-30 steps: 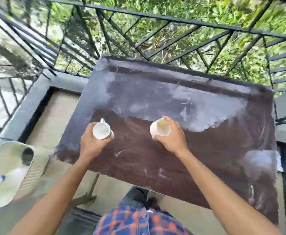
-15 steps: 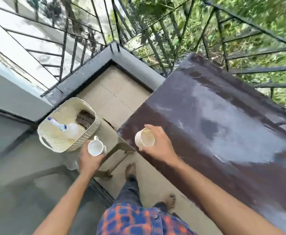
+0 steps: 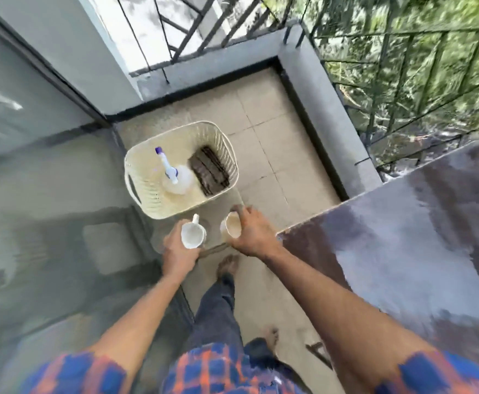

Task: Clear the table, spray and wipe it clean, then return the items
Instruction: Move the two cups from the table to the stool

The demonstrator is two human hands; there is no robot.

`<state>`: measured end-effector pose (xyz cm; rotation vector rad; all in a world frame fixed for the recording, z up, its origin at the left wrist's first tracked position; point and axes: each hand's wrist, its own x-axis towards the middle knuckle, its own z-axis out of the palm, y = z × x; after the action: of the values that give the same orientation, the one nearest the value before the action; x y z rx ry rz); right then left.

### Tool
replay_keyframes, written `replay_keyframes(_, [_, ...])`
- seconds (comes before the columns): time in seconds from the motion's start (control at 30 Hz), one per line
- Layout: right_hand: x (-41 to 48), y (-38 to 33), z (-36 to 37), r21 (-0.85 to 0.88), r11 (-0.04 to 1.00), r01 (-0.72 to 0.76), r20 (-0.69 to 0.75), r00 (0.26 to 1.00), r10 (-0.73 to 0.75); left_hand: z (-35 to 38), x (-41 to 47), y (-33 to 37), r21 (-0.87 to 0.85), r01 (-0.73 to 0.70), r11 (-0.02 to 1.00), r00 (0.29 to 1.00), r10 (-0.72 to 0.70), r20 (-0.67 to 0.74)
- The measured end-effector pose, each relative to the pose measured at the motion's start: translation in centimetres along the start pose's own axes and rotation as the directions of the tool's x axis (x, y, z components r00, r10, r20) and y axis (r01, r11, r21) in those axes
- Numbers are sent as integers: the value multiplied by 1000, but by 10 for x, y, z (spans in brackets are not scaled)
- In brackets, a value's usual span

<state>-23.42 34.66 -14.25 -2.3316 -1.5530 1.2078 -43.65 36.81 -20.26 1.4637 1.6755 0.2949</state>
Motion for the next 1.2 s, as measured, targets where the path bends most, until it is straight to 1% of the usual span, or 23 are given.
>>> replay_keyframes(0.1, [27,-1,10,-47,997,-55,59,997,58,10,7,-12,25,30,999,1000,-30,0])
replay_keyframes(0.17, [39,3,16,-34,992,-121,104,987,124,16,9,-16,17,24,1000,1000,-24,16])
replay_keyframes(0.23, [51,10,23,-28,984,-174,132,975,176,21,15,-21,39,-15,999,999,14,31])
replay_keyframes(0.33, [67,17,34,-41,978,-204,156,966,208,29,23,-26,113,-84,990,996,81,26])
replay_keyframes(0.43, [81,21,44,-32,978,-207,138,968,209,33,26,-24,234,-121,965,990,134,-43])
replay_keyframes(0.53, [93,22,55,-51,978,-202,135,969,207,34,30,-24,301,-102,948,988,132,-81])
replay_keyframes(0.77, [110,24,77,-65,981,-181,88,979,186,33,26,-27,316,-69,946,995,87,-44])
replay_keyframes(0.87, [117,26,82,-83,983,-163,49,985,168,32,29,-25,316,-66,946,996,84,-43])
replay_keyframes(1.07, [126,28,91,-135,982,-130,41,990,137,31,30,-23,297,-85,951,995,97,-29])
replay_keyframes(1.2, [125,25,99,-66,990,-121,62,990,125,30,29,-25,298,-82,951,995,96,-31])
